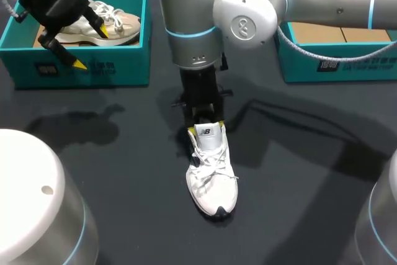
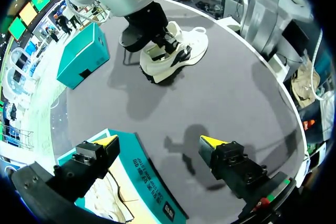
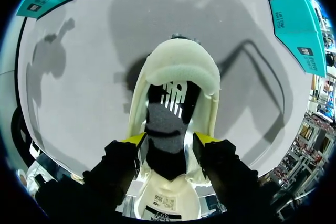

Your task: Take the shoe out of the shoebox, open the shoe tongue, remove and reinsert the insole, then place the shoe into the shoebox

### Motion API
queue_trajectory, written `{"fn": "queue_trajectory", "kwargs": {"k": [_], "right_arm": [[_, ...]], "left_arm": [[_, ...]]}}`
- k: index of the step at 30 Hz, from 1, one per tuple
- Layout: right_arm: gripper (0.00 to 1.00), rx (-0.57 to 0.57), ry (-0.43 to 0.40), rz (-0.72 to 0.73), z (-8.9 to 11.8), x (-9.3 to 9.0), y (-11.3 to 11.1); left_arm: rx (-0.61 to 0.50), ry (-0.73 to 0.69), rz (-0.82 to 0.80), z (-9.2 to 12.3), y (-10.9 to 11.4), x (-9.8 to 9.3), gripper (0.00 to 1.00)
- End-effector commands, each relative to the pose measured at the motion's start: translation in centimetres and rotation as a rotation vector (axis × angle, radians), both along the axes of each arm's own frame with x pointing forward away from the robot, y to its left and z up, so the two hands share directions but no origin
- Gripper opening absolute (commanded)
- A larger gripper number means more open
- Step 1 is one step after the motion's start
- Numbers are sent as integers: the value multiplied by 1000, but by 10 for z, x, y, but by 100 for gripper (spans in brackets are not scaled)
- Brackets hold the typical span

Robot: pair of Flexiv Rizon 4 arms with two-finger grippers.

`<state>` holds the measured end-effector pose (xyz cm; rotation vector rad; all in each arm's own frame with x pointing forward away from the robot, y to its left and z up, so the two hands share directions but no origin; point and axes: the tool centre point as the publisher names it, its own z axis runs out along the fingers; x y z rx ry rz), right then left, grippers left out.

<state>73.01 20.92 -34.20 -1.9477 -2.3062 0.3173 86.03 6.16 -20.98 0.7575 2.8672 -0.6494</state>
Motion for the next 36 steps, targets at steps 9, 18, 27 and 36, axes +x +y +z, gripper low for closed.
{"fn": "queue_trajectory", "kwargs": {"k": [9, 18, 27, 36], "right_arm": [[67, 4, 2, -20, 4, -8, -5], [70, 16, 10, -41, 4, -13, -8], [67, 38, 10, -30, 5, -15, -8], [62, 47, 15, -10, 8, -14, -6]], "left_arm": [[2, 0, -1, 0, 1, 0, 100], [2, 0, -1, 0, 1, 0, 100], [2, 0, -1, 0, 1, 0, 100], [2, 0, -1, 0, 1, 0, 100]]}}
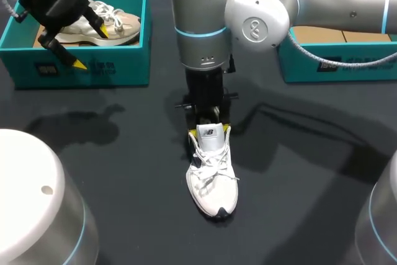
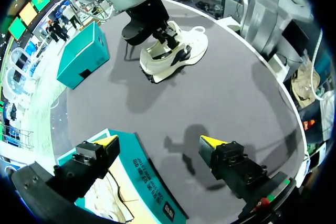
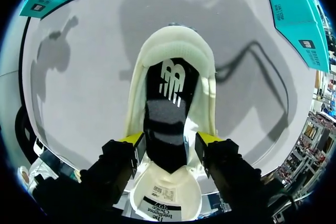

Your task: Take the shoe out of the shoebox, open the shoe tongue, remove and reinsert the insole, then place the shoe into the shoebox

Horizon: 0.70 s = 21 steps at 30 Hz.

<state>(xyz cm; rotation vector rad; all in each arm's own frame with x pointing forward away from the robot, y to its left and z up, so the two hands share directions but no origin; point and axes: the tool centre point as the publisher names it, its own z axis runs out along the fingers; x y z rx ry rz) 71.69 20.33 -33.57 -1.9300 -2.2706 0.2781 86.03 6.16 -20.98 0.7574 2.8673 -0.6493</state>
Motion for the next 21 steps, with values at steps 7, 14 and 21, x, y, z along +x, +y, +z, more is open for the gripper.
{"fn": "queue_trajectory", "kwargs": {"k": [7, 14, 21], "right_arm": [[60, 6, 8, 1, 3, -3, 1], [62, 9, 11, -2, 4, -9, 1], [64, 6, 11, 8, 5, -14, 2]], "left_arm": [[2, 0, -1, 0, 1, 0, 100], [2, 0, -1, 0, 1, 0, 100], [2, 0, -1, 0, 1, 0, 100]]}}
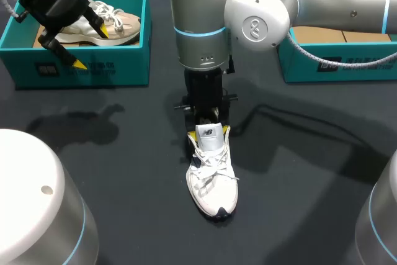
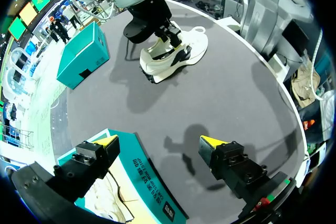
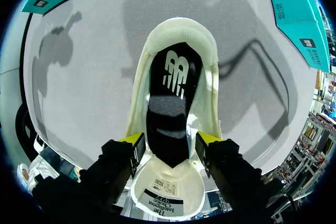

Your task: Take the shoe out of the shoebox, open the shoe tongue, remove and reinsert the insole, then place the shoe into the shoebox

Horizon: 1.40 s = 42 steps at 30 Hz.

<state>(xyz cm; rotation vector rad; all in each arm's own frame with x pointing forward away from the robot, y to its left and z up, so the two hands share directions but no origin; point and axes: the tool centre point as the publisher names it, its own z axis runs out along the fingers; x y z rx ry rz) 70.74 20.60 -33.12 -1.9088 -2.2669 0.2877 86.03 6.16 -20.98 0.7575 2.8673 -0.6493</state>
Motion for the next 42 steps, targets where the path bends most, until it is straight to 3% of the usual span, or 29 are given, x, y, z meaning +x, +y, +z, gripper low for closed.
{"fn": "queue_trajectory", "kwargs": {"k": [1, 8, 21, 28, 42], "right_arm": [[64, 0, -6, 0, 1, -5, -1], [78, -4, -2, 3, 1, -12, -1], [81, -16, 2, 0, 5, -19, -2], [89, -22, 7, -3, 6, -23, -2], [84, -16, 1, -40, 9, -36, -2]], "left_arm": [[2, 0, -1, 0, 1, 0, 100], [2, 0, -1, 0, 1, 0, 100], [2, 0, -1, 0, 1, 0, 100], [2, 0, -1, 0, 1, 0, 100], [2, 0, -1, 0, 1, 0, 100]]}}
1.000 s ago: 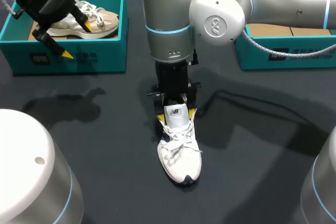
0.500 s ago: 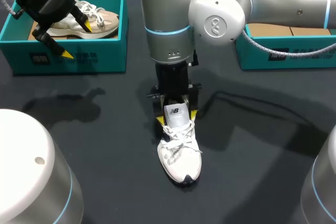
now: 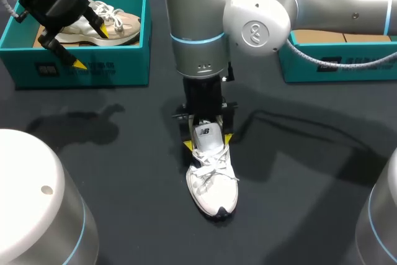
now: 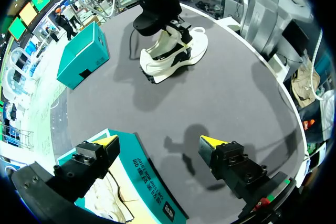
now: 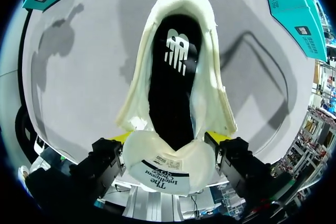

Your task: Take the shoe out of the shoebox, open the shoe tongue, remove and reinsert the insole, then place the shoe into the shoebox

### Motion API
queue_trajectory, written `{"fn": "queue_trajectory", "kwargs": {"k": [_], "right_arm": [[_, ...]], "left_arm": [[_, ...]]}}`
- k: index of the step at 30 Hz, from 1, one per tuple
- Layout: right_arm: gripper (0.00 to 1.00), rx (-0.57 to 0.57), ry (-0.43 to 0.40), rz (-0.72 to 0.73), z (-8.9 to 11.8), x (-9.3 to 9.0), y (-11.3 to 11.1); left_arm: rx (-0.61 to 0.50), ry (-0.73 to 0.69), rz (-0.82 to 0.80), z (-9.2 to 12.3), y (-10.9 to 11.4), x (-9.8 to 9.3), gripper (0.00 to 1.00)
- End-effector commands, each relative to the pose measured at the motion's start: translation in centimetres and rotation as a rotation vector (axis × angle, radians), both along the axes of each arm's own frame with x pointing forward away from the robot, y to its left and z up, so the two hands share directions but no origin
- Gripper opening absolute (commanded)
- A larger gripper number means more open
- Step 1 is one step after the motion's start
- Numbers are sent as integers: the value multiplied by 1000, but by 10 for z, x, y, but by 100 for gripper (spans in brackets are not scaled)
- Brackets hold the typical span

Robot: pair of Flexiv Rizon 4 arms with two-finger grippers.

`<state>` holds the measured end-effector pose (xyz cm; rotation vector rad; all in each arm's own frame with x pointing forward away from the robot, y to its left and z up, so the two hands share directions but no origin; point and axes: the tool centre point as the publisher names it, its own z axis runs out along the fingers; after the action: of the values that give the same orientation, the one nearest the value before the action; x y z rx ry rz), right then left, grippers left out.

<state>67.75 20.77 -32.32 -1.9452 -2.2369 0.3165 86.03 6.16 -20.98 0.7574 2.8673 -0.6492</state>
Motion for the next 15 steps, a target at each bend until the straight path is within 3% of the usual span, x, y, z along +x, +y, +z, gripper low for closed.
{"fn": "queue_trajectory", "kwargs": {"k": [1, 15], "right_arm": [[83, 3, -7, -16, 1, -8, -4], [80, -31, 17, -88, 11, -32, -8]], "left_arm": [[2, 0, -1, 0, 1, 0, 100], [2, 0, -1, 0, 1, 0, 100]]}}
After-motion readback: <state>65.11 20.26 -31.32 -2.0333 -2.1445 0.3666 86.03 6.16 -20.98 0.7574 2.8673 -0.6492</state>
